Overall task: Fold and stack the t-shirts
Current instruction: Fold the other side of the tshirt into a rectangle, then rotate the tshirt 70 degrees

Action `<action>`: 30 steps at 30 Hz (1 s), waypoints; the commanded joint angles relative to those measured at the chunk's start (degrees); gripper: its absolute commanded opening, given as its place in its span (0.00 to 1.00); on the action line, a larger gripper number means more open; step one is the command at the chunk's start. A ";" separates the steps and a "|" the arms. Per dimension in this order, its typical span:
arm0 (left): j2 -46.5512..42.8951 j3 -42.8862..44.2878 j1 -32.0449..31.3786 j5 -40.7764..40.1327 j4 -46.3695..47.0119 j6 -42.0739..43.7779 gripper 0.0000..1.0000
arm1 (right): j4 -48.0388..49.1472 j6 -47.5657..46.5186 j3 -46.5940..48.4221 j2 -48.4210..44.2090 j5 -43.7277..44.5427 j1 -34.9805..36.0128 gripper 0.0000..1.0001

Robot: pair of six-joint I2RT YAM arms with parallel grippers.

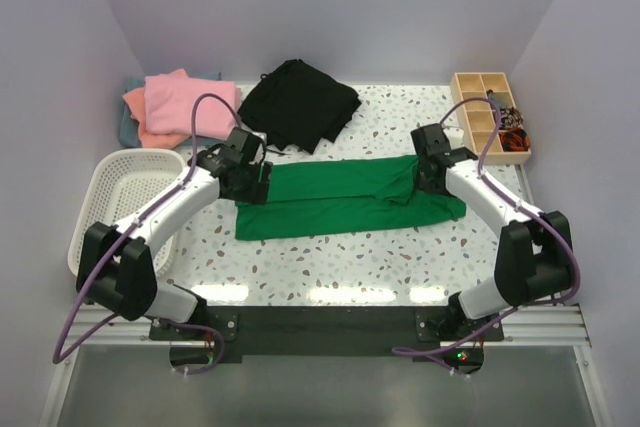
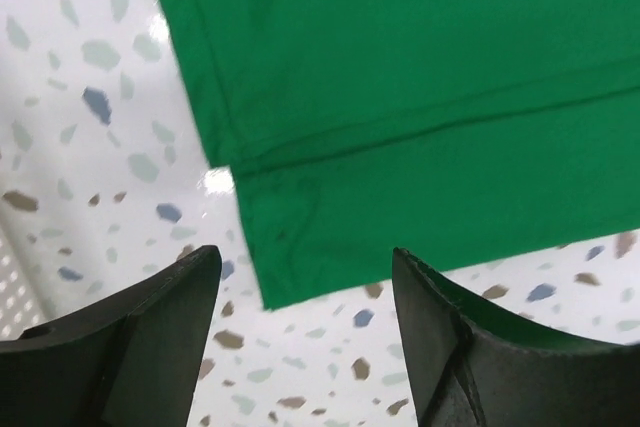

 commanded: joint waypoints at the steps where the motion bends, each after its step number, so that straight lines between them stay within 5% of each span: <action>1: 2.76 0.16 0.21 6.99 16.20 -4.27 0.74 | 4.24 -0.39 3.53 2.97 -2.46 -1.02 0.59; 6: 9.95 -3.79 0.21 9.30 30.99 -7.08 0.73 | 6.02 0.57 4.76 7.46 -6.77 -2.34 0.59; 18: 23.07 -1.77 0.21 6.74 28.30 -8.75 0.69 | 4.77 5.68 0.19 12.29 -6.60 -2.60 0.57; 30: 3.59 -27.70 -11.11 20.26 25.31 -20.09 0.66 | -0.92 2.34 24.25 31.80 -2.03 -3.13 0.57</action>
